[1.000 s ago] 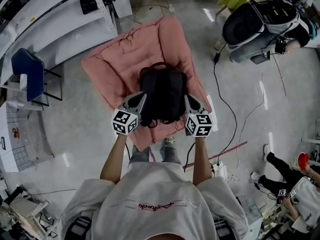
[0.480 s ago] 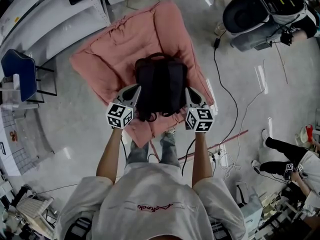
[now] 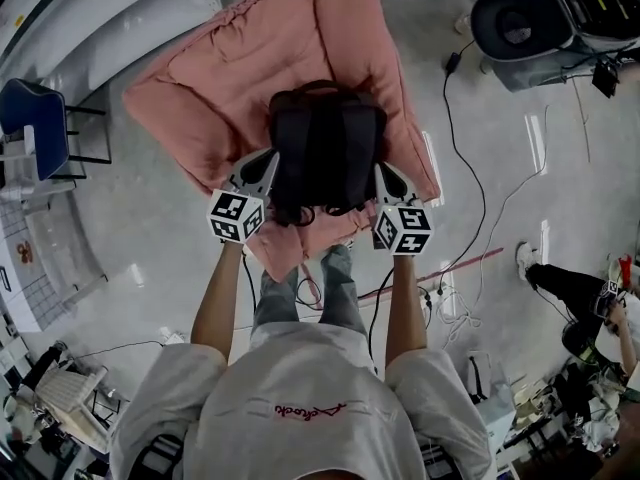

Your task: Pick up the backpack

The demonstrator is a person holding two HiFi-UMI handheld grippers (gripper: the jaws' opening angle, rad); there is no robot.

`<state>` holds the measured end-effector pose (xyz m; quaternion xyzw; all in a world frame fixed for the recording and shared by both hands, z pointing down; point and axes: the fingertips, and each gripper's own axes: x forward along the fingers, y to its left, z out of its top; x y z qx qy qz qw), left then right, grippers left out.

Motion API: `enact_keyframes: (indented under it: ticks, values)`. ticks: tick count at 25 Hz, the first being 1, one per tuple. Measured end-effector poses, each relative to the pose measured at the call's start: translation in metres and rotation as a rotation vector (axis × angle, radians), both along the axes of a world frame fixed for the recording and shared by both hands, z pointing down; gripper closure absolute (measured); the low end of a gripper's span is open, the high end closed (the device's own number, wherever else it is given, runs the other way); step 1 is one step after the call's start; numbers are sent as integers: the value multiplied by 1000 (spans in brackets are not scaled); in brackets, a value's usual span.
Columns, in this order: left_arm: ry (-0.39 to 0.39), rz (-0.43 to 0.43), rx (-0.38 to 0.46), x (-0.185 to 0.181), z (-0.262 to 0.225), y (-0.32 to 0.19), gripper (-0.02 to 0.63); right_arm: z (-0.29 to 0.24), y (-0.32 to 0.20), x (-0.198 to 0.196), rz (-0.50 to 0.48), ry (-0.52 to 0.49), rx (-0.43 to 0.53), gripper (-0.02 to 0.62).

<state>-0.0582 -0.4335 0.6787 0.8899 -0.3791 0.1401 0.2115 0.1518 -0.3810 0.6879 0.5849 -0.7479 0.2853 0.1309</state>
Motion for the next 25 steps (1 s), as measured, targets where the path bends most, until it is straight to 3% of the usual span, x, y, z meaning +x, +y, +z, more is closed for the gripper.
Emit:
enact_keyframes:
  ticks: [6,8,9,10,13,21,25]
  values:
    - [29,-3,-28,4,25,-3,587,41,3,0,-35,-31,-33,575]
    - [47,13,-45,10,33,-1,512,52,3,-1,-61,-61,-39,572]
    - [53,25,-48,14,35,-1,466,56,2,-2,-77,-79,-39,555]
    - [55,37,-47,17,38,0,427,59,1,-4,-93,-98,-38,488]
    - [44,58,-44,23,45,-1,374,69,-5,-8,-126,-121,-32,365]
    - [21,-8,-25,1,49,-27,321,88,-33,-8,-186,-74,-37,308]
    - [30,26,-67,8,64,-31,319,91,-41,-5,-194,-86,-29,302]
